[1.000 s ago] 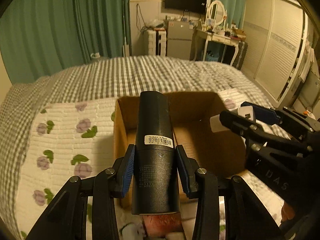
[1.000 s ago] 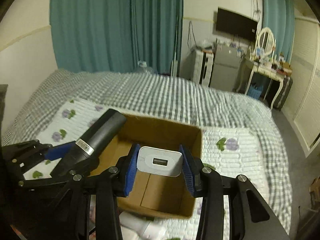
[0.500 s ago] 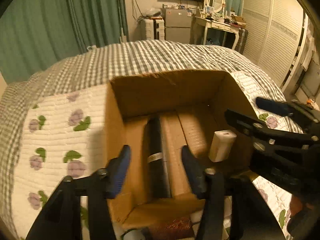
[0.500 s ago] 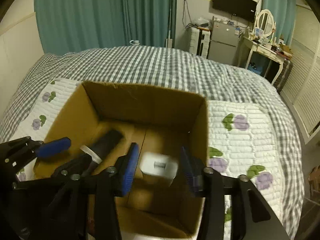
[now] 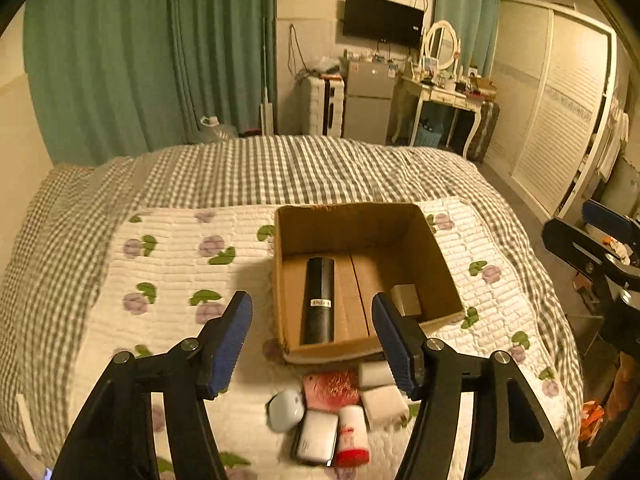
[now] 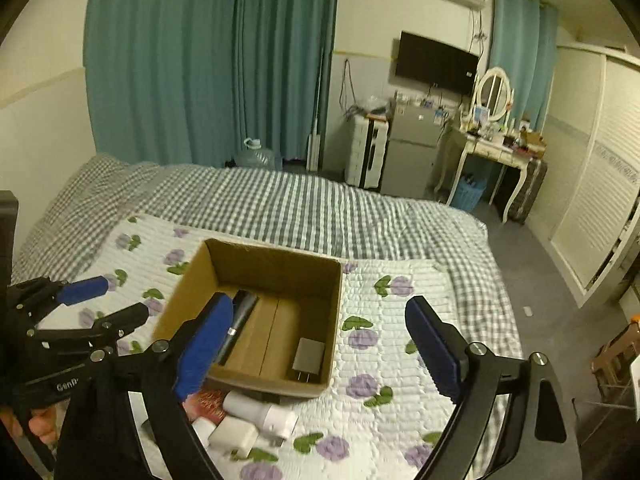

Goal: Organize rigid objects
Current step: 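Grasp the grey power bank with the left tool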

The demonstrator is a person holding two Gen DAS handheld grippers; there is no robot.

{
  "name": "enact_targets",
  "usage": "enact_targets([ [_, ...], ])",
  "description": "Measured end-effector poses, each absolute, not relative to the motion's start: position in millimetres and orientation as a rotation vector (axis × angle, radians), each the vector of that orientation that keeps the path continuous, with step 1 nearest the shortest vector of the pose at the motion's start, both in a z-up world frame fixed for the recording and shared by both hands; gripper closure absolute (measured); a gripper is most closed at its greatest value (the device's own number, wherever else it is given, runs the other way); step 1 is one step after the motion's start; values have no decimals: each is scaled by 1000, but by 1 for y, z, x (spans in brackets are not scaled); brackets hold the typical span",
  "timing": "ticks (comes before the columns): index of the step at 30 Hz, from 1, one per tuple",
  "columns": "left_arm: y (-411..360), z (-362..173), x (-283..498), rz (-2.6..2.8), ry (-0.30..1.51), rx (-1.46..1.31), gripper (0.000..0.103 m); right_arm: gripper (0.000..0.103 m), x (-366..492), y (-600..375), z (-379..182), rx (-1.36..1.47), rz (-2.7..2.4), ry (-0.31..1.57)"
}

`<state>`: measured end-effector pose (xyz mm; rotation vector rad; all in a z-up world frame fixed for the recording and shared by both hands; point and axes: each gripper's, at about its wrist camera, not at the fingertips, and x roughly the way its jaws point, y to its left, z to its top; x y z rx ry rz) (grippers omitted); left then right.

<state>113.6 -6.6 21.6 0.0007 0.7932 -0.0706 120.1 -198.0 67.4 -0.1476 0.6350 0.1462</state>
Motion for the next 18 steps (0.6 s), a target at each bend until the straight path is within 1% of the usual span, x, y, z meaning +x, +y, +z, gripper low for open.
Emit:
enact_targets([
  [3, 2, 27, 94, -66, 786, 3, 37, 9, 91, -190, 76, -161, 160, 613],
  [8, 17, 13, 69, -49, 791, -1, 36, 8, 62, -186, 62, -144, 162, 637],
  [13, 23, -24, 52, -15, 823, 43, 36, 8, 45, -178, 25, -142, 155, 685],
  [18, 20, -69, 47, -29, 910, 53, 36, 8, 47, -174, -18, -123, 162, 768],
])
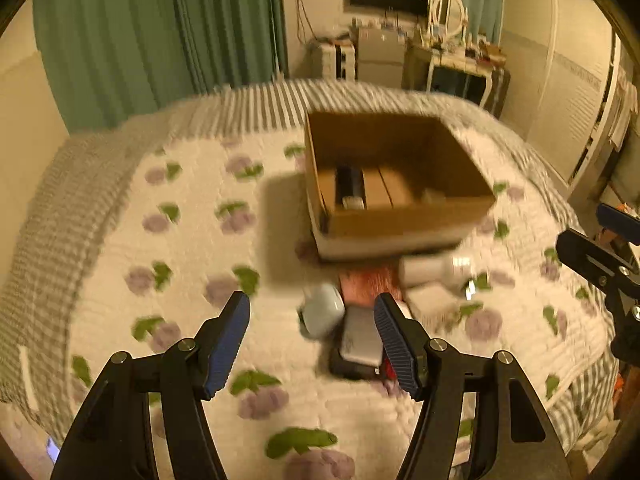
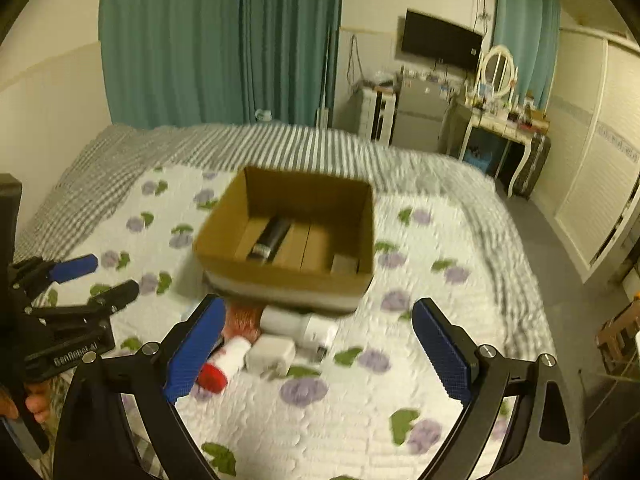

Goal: Organize rigid objects
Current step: 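Grasp the grey power bank with the left tool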

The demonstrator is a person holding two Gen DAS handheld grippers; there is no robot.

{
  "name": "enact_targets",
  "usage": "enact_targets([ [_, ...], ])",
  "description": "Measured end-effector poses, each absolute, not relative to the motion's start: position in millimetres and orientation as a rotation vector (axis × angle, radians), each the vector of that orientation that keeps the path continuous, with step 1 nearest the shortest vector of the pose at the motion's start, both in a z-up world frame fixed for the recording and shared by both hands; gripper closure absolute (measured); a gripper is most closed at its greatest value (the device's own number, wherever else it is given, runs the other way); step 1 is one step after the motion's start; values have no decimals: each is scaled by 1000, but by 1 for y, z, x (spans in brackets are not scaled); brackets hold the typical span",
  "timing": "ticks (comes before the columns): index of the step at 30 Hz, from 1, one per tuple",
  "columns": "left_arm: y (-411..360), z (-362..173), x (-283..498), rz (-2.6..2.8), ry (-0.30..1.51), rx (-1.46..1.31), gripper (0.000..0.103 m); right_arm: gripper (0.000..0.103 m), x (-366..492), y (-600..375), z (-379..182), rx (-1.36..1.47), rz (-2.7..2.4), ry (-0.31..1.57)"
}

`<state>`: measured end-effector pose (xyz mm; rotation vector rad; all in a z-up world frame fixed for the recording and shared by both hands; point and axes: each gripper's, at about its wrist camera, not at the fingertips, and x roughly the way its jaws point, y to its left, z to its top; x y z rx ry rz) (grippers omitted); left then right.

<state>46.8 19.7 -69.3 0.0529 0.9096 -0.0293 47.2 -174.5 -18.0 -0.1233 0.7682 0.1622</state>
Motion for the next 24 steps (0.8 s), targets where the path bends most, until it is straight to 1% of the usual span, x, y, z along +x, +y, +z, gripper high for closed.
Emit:
enact_targets([
  [3, 15, -95, 47, -38, 950, 60, 36, 8, 50, -171, -43, -137, 163, 812],
  [9, 4, -131, 47, -84, 1029, 90, 36, 8, 59, -174, -72, -121, 166, 876],
  [19, -12, -160, 66, -94, 1098, 142, 36, 8, 72, -181, -98, -96, 170, 930],
  [22, -17, -168, 73, -104, 1112, 162, 41, 8, 74, -183, -103, -88, 168, 943],
  [23, -18, -170, 74, -116, 1119, 162, 56, 8, 75, -183, -104, -86, 168, 946],
  [24, -19, -172, 75, -142, 1131, 158, 59, 8, 75, -183, -105, -86, 167, 950],
])
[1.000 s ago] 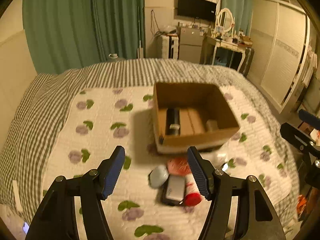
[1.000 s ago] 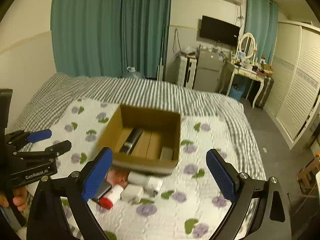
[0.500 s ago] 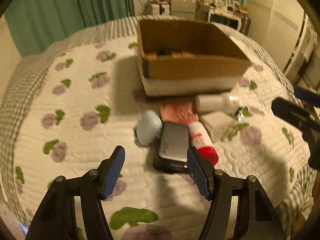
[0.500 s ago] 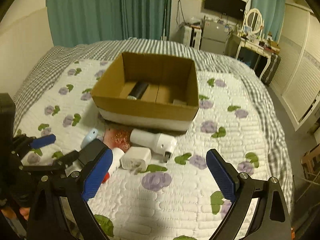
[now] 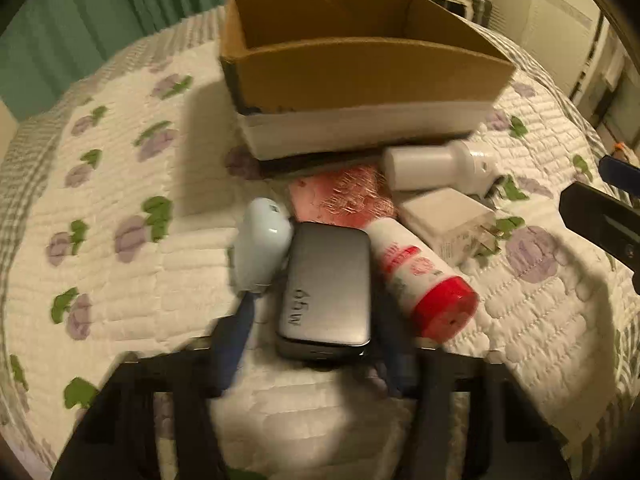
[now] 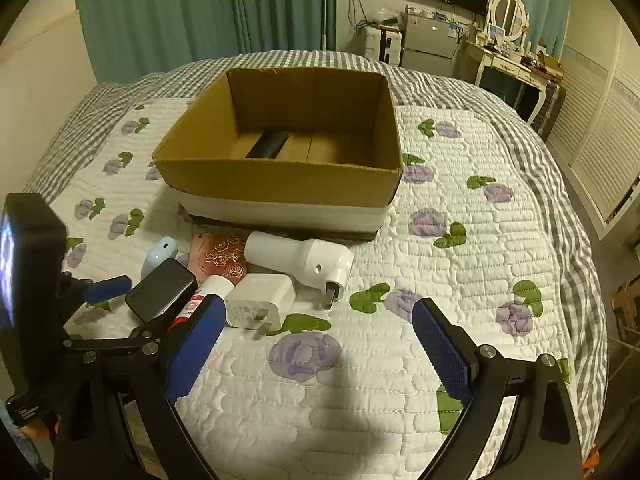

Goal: Organize rigid objects
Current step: 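Grasp the grey power bank with the left tool, then hold the power bank in the left tool while the right tool grasps the red-capped bottle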

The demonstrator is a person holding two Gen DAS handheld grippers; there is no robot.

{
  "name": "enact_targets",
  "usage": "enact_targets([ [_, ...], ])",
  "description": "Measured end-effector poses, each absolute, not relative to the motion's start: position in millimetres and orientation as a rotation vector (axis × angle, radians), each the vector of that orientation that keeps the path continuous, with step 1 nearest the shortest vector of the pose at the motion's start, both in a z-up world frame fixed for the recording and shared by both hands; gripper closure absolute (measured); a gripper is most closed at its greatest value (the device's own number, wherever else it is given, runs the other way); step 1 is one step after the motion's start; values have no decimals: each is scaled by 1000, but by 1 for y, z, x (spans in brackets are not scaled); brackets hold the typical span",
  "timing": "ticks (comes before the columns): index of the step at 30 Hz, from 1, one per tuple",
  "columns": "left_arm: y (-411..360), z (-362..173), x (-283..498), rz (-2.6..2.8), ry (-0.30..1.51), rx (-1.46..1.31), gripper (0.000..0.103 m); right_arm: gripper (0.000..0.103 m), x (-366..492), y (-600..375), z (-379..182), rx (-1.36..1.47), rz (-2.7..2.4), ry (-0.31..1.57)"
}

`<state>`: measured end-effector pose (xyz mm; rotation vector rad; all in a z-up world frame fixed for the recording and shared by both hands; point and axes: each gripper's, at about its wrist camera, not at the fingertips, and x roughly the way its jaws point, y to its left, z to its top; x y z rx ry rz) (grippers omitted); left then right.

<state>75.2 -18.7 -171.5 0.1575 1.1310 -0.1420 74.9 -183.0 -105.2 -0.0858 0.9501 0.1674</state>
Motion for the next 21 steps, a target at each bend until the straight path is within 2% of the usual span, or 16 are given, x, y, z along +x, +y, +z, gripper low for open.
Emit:
enact_targets([
  [16, 44, -134, 51, -56, 1025, 25, 61, 8, 64, -126, -111, -116, 267, 1000],
  [19, 58, -133, 52, -38, 1016, 1, 61, 20, 62, -107, -122, -127, 300, 1039],
  [21, 63, -133, 53, -33, 1014, -10, 61, 35, 63, -95, -133, -140, 321, 1080],
])
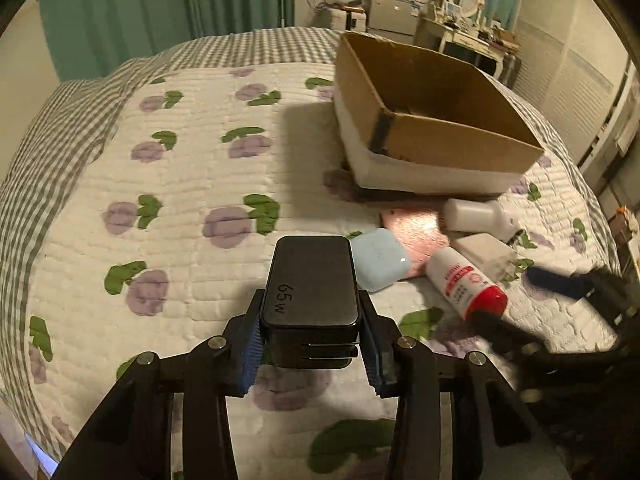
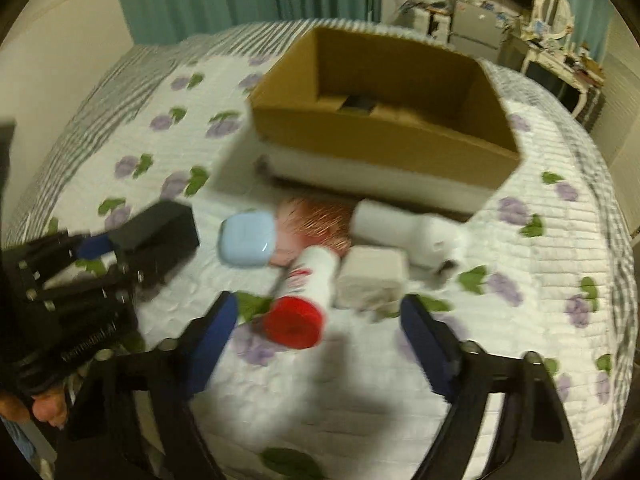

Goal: Organize rigid objects
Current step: 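Hold the power bank in the left tool while the right tool grasps the red-capped bottle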

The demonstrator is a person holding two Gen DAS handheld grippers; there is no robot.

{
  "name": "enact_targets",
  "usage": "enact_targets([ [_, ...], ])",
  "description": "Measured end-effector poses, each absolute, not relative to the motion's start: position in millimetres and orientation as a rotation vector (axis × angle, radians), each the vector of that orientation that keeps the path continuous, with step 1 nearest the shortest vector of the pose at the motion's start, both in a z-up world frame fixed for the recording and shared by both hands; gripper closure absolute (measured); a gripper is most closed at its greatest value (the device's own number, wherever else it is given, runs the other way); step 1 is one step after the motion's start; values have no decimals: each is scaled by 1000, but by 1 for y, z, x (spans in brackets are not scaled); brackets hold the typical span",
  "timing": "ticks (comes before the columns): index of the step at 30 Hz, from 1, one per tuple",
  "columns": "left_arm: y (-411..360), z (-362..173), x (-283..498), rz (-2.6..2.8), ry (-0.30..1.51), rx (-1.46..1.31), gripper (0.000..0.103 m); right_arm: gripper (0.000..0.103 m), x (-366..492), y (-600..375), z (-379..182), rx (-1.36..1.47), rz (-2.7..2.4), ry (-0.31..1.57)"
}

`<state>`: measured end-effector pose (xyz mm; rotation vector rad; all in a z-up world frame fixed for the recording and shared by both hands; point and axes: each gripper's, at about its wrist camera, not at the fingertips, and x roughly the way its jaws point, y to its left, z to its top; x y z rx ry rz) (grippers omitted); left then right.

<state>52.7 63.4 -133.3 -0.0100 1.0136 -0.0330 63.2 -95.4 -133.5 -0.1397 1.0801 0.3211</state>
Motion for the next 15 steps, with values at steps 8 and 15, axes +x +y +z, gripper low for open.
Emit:
enact_targets([
  [8, 73, -143, 54, -40, 1035, -35, 61, 50, 84, -77, -160, -146, 296, 1144],
  [15, 72, -141, 53, -37, 1039, -31, 61, 65, 92, -74, -181, -183, 270, 1203],
])
